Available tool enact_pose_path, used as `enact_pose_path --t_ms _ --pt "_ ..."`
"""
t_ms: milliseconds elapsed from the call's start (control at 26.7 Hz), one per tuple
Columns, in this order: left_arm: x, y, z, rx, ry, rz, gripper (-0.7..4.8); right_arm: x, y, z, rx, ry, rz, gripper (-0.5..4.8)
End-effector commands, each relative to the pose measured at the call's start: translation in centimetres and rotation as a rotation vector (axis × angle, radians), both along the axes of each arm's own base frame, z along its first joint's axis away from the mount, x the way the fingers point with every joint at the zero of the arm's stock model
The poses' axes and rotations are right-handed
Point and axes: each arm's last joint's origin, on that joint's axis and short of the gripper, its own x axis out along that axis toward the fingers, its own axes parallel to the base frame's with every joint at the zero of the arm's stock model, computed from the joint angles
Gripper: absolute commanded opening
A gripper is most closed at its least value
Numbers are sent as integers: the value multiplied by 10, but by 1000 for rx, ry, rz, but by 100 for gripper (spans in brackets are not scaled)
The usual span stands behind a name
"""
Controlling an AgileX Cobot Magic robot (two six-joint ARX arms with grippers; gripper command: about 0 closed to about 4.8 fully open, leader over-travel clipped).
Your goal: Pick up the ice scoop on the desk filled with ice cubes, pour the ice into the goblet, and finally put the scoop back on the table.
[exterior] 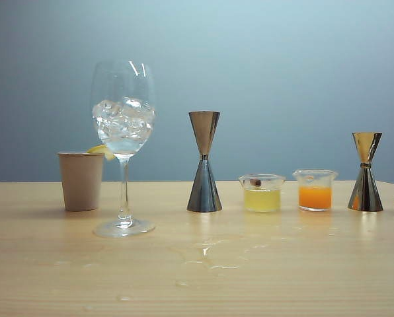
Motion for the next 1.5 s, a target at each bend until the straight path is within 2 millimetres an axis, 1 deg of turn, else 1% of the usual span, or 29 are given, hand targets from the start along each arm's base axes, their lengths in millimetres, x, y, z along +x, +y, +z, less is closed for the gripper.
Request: enact_pose_path --t_ms 37,187,262,449,598,673,785,823,935,1159,1309,1496 --pt "-5 3 -8 0 -4 12 -6 -3 0 -2 -6 4 0 -6" --pt "-13 7 -25 -4 -11 11 -6 -11 1 -10 3 -35 41 -6" --pt "-16 9 -33 -13 -27 11 -6 -18 0 -18 6 -71 47 -6" --pt "-24 13 -55 -20 -41 12 -6 -32 -1 -43 3 -86 24 -6" --pt "-26 14 -75 -15 -32 11 -6 -39 -2 -62 2 -87 16 -6" --pt "-27 15 -90 -18 -38 11 -6 -42 -2 -74 1 -75 16 -6" --pt "-28 15 -112 -35 -70 12 -6 -44 -2 -87 1 -55 19 -5" --pt "-28 15 -121 -37 -73 12 -6 -44 -2 -89 10 -47 19 -5" --pt "-28 15 -135 -35 -69 12 -6 -44 -2 -88 77 -42 10 -5" --pt "-29 18 -153 -62 -114 83 -6 -44 -2 -88 76 -43 3 -5" --pt "-30 19 -162 -69 -120 82 -6 -44 -2 -88 76 -43 3 -5" --pt "-32 21 -163 -93 -137 122 -6 -44 -2 -88 76 -43 4 -5"
